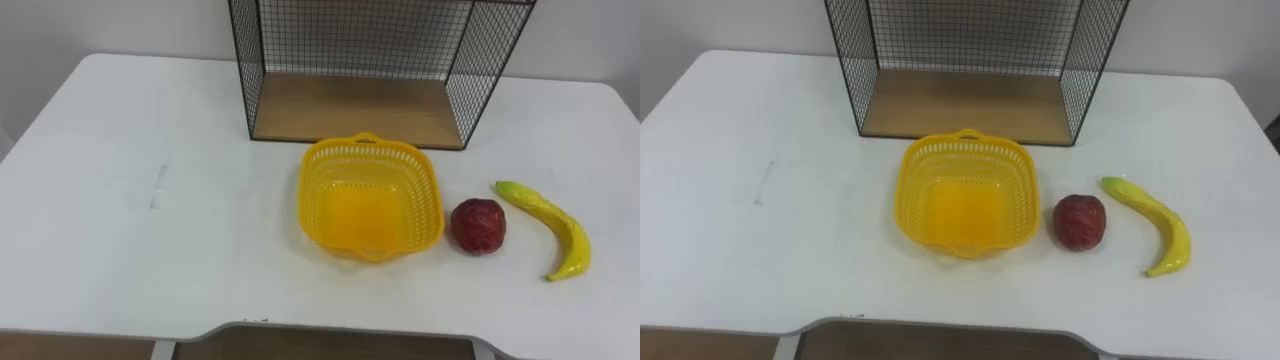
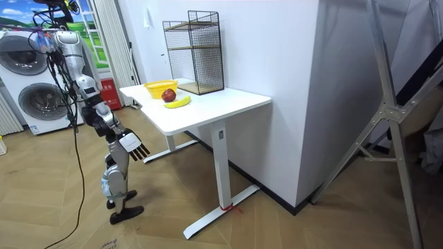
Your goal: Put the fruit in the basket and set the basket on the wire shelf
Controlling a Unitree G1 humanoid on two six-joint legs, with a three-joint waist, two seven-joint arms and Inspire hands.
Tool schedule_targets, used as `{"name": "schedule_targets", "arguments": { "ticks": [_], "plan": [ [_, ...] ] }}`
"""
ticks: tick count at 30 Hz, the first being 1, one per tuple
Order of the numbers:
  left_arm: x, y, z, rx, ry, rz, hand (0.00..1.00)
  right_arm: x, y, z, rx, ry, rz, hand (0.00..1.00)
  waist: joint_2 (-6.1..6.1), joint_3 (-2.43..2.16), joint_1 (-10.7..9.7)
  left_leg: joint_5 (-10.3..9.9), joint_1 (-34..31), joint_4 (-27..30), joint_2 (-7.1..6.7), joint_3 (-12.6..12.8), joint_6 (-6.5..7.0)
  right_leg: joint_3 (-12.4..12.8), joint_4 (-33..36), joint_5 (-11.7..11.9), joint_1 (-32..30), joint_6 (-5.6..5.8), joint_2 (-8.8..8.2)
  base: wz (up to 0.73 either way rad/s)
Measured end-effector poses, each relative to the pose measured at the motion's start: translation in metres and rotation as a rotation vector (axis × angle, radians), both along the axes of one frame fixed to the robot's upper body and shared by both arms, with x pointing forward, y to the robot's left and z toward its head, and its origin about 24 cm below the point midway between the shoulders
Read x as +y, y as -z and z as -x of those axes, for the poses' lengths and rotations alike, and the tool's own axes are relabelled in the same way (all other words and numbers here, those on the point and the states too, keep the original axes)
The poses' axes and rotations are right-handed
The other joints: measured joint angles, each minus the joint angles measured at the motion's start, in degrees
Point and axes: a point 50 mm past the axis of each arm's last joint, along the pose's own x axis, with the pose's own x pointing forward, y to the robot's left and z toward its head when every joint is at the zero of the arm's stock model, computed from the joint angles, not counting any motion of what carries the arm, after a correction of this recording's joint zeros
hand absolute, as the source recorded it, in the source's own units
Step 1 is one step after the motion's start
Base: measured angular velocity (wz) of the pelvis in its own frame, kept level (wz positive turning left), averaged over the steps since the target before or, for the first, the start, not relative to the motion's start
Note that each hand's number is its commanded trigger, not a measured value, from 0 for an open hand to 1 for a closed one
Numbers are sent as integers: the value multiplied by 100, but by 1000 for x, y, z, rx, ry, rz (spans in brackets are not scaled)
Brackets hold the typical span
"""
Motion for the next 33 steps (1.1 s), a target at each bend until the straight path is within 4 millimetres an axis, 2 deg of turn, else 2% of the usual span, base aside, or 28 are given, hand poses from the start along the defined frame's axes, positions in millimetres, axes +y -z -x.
{"name": "schedule_targets", "arguments": {
  "ticks": [4, 12, 14, 17, 21, 24, 28, 31, 33],
  "plan": [
    [2, 1, 10, 36, 1, -19, 0, -3, 0, 2, 4, 40, 22, 0, -8, 0, -93, 0, 2, -15, 1, 0, 0, 22, 0, 0, -3, 0, -3, 0],
    [4, 1, 19, 82, 15, -42, 0, -6, 0, 7, 25, 138, 56, 0, -11, -2, -109, 0, 45, -35, 6, 66, 0, 131, -2, 1, 4, 2, -2, -3],
    [4, 2, 25, 101, 1, -45, 0, -8, 1, 13, 38, 207, 58, 0, -6, 25, -135, 0, 116, -52, 10, 103, 0, 168, -5, 1, 69, 2, 2, -10],
    [4, 2, 28, 109, -8, -58, 0, -12, 1, 22, 44, 384, 54, 0, 31, 12, -194, -1, 176, -103, 14, 144, 1, 230, 7, 0, 83, 3, 33, -9],
    [11, 1, 34, 112, -74, -73, 0, -24, -1, 36, 22, 779, 40, 0, 17, 23, -372, -3, 189, -118, 12, 142, 3, 237, 27, 1, 84, 3, 34, -1],
    [14, -1, 38, 105, -98, -103, 0, -32, -3, 37, -20, 1041, 35, 0, 20, 20, -526, -4, 192, -115, 15, 153, 2, 256, 87, -1, 63, 4, 35, -2],
    [21, -4, 36, 68, -145, -134, 0, -47, -9, 35, -121, 1425, 11, 0, 5, 3, -588, -3, 191, -108, 12, 211, 5, 301, 110, -1, -1, 5, 34, -8],
    [29, -7, 41, 52, -176, -165, 0, -62, -16, 29, -194, 1612, 21, 0, -30, -25, -733, -3, 196, -103, 11, 220, 6, 304, 116, -1, -4, 7, 31, -1],
    [34, -9, 44, 47, -189, -180, 0, -73, -23, 26, -235, 1675, 53, 0, -60, -43, -813, -3, 193, -103, 12, 219, 6, 299, 115, -1, -5, 7, 33, 0]
  ]
}}
